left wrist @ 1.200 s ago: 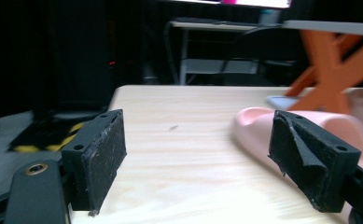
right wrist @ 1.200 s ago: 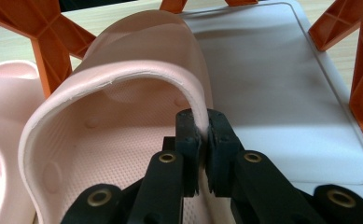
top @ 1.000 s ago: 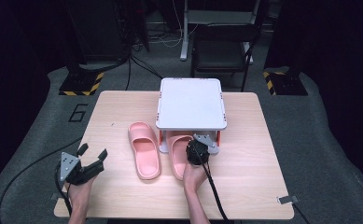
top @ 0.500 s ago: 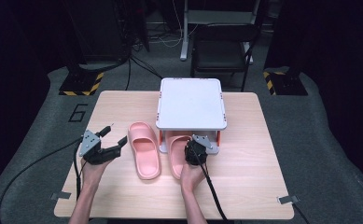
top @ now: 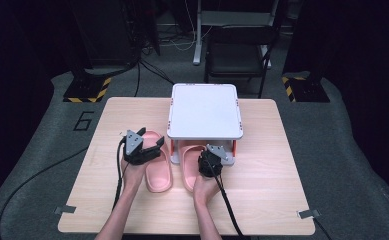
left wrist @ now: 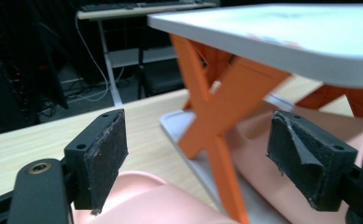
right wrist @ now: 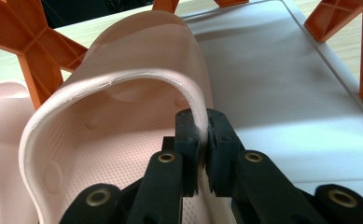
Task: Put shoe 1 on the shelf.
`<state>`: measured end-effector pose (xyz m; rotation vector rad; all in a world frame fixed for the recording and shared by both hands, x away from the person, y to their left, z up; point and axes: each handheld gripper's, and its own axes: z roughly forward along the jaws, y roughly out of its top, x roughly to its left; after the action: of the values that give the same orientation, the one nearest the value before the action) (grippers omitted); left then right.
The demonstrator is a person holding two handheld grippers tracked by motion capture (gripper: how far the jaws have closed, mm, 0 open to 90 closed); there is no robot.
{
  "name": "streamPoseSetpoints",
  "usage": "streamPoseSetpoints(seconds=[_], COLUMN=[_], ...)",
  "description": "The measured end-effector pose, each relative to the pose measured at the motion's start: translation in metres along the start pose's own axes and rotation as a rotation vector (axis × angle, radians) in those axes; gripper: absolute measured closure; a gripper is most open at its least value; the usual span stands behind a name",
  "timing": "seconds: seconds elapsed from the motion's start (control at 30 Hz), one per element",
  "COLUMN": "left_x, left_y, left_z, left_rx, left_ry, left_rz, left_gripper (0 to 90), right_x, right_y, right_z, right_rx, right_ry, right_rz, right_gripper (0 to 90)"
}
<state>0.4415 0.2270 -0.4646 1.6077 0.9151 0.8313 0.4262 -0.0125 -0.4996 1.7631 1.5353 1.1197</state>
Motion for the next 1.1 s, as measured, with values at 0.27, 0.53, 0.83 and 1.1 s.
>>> streamPoseSetpoints(seconds=[0.27,0.53,0.83,1.1], left_x=[-0.025,-0.032,-0.034,-0.042], left_y=[0.0,-0.002,0.002,0.003], left_z=[0.029,0.046,0.048,0.049], left_rx=[0.045,0.041,0.017,0.027], left_ry=[0.016,0.043,0.075,0.139], left_rz=[-0.02,-0.041,-0.025,0.013], left_gripper=[33.7,47.3,70.8,75.3], right_x=[-0.001,-0.003,-0.002,-0.001], right_y=[0.0,0.001,0.001,0.0], right_z=[0.0,0.0,0.001,0.002], right_rx=[-0.005,-0.004,-0.008,-0.009], right_ry=[0.0,-0.005,-0.004,0.017], right_rz=[-0.004,-0.01,0.0,0.001], right_gripper=[84.4,84.3,84.0,80.8])
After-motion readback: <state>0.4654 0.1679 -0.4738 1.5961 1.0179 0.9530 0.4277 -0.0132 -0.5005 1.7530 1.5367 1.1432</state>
